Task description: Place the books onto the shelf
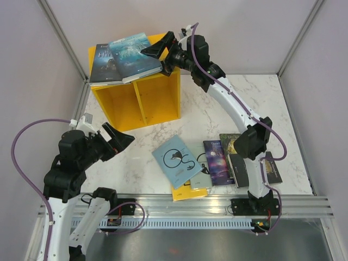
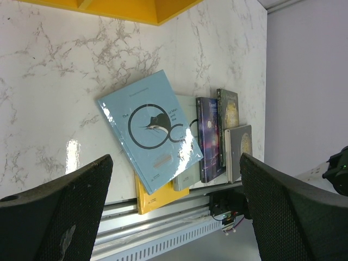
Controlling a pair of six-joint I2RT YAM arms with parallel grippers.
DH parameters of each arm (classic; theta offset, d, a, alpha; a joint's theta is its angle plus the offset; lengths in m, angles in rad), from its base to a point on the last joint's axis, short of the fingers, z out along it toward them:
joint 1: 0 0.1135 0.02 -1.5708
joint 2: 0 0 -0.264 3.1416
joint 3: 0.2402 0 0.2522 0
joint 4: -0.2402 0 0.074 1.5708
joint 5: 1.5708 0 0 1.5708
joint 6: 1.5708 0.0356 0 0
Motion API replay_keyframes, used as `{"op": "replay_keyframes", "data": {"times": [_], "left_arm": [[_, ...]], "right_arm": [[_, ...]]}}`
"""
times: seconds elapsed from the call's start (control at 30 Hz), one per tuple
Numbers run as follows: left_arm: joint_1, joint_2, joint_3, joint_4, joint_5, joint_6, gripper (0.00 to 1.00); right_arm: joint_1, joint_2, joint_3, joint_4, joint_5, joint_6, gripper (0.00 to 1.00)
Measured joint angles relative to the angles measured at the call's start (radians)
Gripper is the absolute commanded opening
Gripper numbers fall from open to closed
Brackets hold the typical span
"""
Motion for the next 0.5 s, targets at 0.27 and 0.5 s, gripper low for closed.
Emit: {"op": "replay_keyframes", "data": {"times": [0.27, 0.5], "left_arm": [[0.0, -0.003, -0.011, 0.0, 0.0, 0.0, 1.0], [0.0, 0.001, -0.021, -0.002, 0.0, 0.0, 1.0]], "right_arm": [[-0.002, -0.001, -0.013, -0.042, -0.004, -0.066, 0.45], [0.024, 0.084, 0.083, -0.034, 0.016, -0.025, 0.23]]}}
